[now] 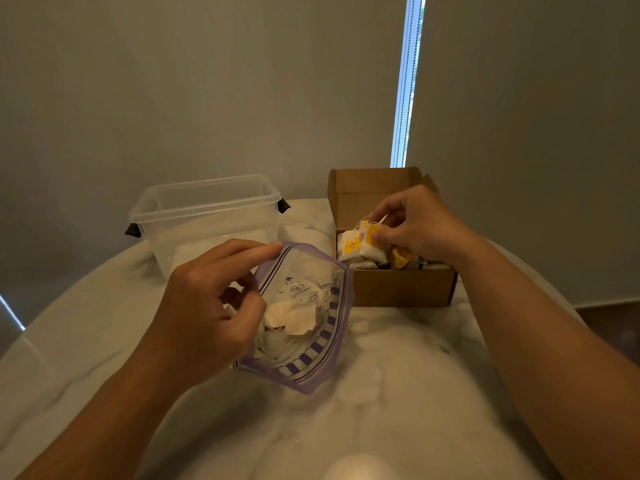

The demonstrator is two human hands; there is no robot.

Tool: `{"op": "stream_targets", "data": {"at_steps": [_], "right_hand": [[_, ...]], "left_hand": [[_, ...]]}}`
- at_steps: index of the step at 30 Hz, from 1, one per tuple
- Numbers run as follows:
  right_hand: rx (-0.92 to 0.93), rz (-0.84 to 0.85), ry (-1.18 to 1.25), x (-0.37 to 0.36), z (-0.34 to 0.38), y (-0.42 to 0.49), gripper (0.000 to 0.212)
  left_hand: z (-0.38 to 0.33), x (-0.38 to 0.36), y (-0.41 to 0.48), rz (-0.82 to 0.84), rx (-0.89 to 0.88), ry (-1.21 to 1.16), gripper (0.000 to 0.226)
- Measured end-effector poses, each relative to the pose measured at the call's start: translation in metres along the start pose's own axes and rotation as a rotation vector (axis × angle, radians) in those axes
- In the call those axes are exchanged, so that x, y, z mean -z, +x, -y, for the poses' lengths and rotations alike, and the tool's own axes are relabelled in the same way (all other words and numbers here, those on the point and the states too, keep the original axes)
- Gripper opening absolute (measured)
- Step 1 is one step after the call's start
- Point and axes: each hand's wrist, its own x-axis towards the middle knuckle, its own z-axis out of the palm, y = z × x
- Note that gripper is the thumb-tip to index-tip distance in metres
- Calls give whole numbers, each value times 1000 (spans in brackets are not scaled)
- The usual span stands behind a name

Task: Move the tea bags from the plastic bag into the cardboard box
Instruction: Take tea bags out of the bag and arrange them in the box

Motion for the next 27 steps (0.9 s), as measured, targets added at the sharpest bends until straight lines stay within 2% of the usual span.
{"op": "stream_targets", "data": {"at_steps": [3, 9, 15, 22, 27], "right_hand": [[48, -34, -175, -6, 0, 3, 29], [79, -111, -293, -10, 0, 4, 34], [75, -66, -281, -16, 2, 1, 18], [78, -6, -310, -18, 3, -2, 18], [92, -27, -293, -14, 2, -4, 17]], "left_hand": [[1, 0, 0, 4, 8, 5, 47], [1, 0, -1, 5, 10, 4, 49], [1, 0, 0, 1, 0, 7, 48], [1, -1, -1, 1, -10, 19, 47], [2, -1, -1, -6, -6, 13, 47]]}}
